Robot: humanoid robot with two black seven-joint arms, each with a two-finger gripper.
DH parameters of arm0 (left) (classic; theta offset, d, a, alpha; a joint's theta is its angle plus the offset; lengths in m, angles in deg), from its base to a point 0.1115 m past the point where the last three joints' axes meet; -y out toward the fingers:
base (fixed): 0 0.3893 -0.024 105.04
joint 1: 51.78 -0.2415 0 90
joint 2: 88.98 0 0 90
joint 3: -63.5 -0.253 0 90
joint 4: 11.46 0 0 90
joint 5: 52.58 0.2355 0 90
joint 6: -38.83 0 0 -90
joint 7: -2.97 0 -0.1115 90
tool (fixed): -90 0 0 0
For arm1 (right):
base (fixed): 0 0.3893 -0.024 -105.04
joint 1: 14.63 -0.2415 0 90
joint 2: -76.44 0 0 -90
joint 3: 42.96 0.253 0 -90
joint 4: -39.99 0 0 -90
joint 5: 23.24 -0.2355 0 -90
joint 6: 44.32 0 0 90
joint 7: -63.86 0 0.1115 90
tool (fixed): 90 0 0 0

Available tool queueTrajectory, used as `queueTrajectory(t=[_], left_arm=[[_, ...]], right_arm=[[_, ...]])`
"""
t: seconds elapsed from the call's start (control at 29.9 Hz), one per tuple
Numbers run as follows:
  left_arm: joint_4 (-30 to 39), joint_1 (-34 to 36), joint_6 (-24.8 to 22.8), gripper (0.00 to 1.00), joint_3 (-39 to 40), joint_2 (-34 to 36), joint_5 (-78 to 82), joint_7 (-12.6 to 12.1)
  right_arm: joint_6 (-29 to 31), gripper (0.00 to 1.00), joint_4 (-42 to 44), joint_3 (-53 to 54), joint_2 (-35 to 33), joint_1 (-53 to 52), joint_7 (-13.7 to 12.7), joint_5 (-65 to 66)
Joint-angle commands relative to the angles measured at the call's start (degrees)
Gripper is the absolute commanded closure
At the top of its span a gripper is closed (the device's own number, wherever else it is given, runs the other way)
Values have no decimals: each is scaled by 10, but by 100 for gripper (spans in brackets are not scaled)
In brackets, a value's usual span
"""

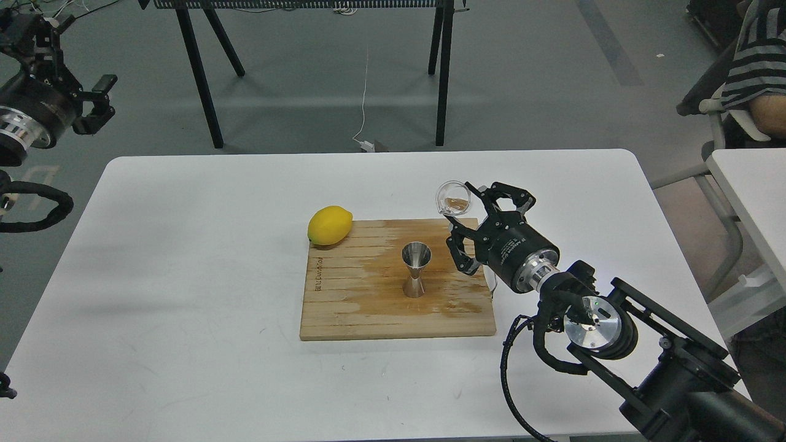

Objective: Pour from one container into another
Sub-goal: 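Lift the glass cup with the right gripper over the jigger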

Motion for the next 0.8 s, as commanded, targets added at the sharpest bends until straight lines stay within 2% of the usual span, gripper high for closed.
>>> queueTrajectory(t=[0.0, 0.4, 0.77], left_arm=[[0, 0, 0, 1, 0, 0, -1, 0], [0, 4, 0, 1, 0, -1, 0, 0], [0, 4, 0, 1, 0, -1, 0, 0]], right_arm=[[-7, 76, 0, -22, 0, -11, -6, 29], [-15, 76, -2, -87, -43, -52, -19, 103], [-14, 76, 0, -145, -61, -91, -19, 172]])
